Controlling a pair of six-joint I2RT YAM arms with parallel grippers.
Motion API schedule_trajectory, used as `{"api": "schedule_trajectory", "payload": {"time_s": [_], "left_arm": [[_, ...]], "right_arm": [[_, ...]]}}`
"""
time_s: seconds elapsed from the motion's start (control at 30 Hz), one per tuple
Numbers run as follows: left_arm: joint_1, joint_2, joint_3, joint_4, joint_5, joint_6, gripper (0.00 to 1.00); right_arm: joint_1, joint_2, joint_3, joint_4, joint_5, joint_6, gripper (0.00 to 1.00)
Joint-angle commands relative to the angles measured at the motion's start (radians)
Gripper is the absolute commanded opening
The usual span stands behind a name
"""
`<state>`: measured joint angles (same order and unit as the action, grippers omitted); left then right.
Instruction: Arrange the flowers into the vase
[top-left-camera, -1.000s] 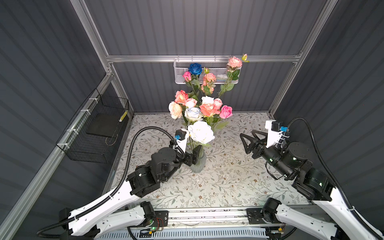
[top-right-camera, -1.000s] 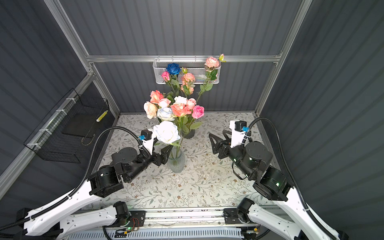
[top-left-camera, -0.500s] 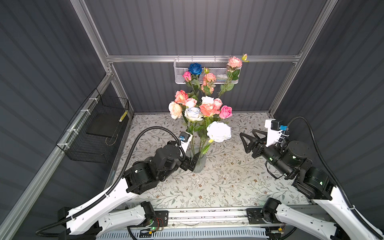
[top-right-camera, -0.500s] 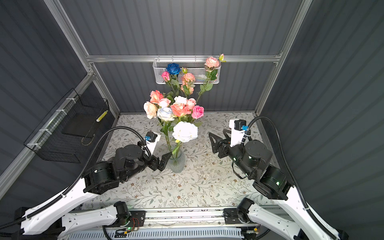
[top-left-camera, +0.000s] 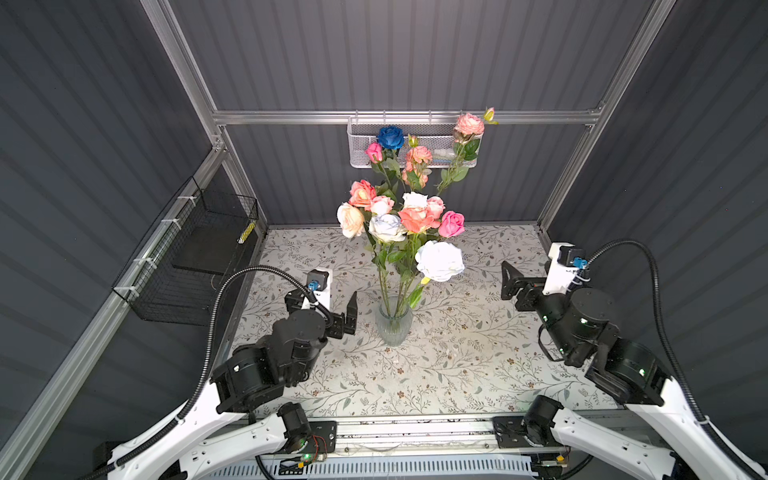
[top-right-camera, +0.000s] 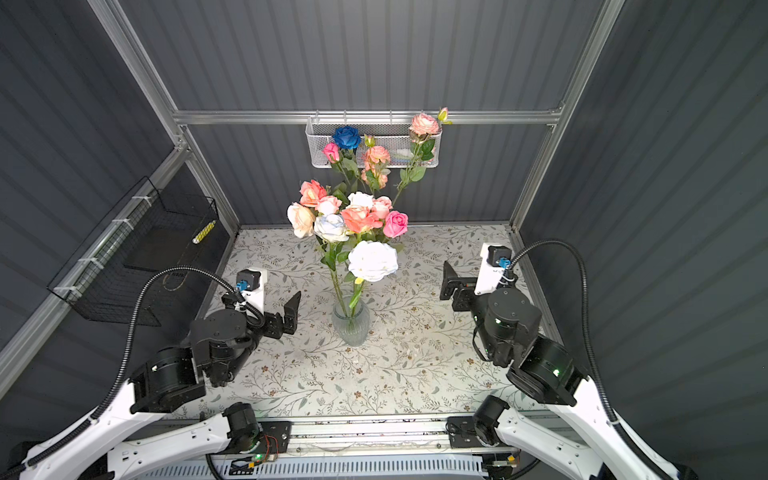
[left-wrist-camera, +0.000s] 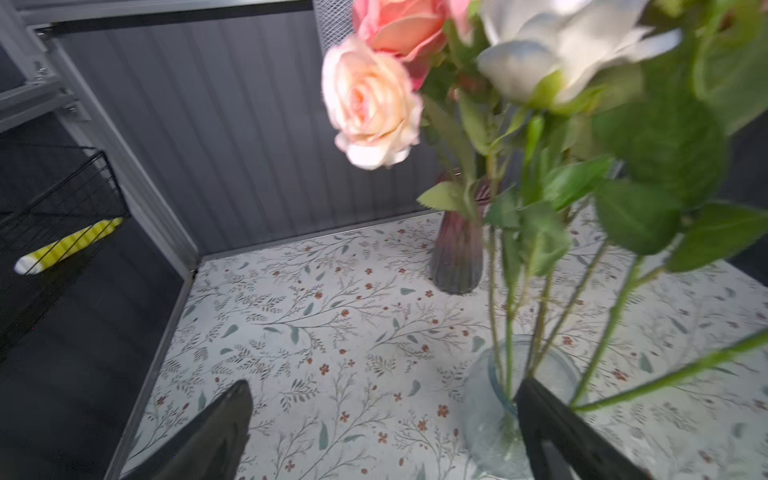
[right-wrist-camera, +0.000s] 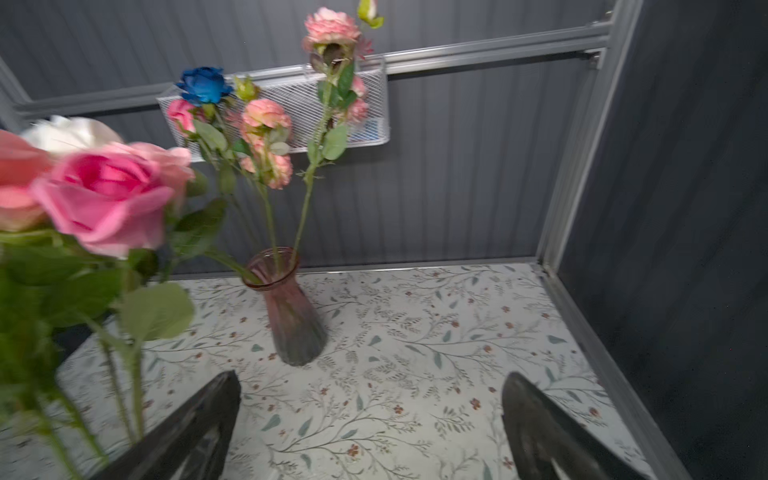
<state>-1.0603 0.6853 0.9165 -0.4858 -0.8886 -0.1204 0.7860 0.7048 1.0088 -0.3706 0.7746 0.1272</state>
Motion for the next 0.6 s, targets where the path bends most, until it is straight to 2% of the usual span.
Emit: {"api": "schedule_trajectory", "payload": {"time_s": [0.0, 0.07, 0.1, 0.17, 0.23, 0.33, 0.4, 0.47, 0.57], "left_arm": [[0.002, -0.036, -0.127, 0.305, -0.175, 0.186, 1.00], [0.022, -0.033, -0.204, 0.447, -0.203, 0.334, 1.00], [0.047, -0.019, -0.234, 0.503, -0.213, 0.351, 1.00], [0.135, 0.008, -0.265, 0.534, -0.120, 0.312, 0.99], [0.286, 0.057, -0.278, 0.513, 0.017, 0.249, 1.00], [0.511, 0.128, -0.333, 0.567, 0.212, 0.180, 1.00], [0.628, 0.170, -0.377, 0.639, 0.355, 0.194, 1.00], [0.701, 0.230, -0.407, 0.704, 0.383, 0.166, 1.00], [0.794, 0.336, -0.451, 0.823, 0.432, 0.161, 1.00]], "right_arm": [[-0.019, 0.002, -0.113, 0.194, 0.168, -0.240, 0.99], [-0.098, -0.018, -0.164, 0.244, 0.037, -0.261, 0.99], [-0.161, -0.027, -0.197, 0.275, -0.053, -0.257, 0.99], [-0.292, -0.026, -0.264, 0.338, -0.184, -0.223, 0.99], [-0.399, 0.006, -0.322, 0.392, -0.307, -0.247, 0.99], [-0.498, 0.053, -0.426, 0.499, -0.443, -0.312, 0.99], [-0.548, 0.088, -0.480, 0.551, -0.498, -0.325, 0.99], [-0.604, 0.121, -0.541, 0.616, -0.581, -0.318, 0.99], [-0.657, 0.185, -0.626, 0.835, -0.610, -0.187, 0.99]]}}
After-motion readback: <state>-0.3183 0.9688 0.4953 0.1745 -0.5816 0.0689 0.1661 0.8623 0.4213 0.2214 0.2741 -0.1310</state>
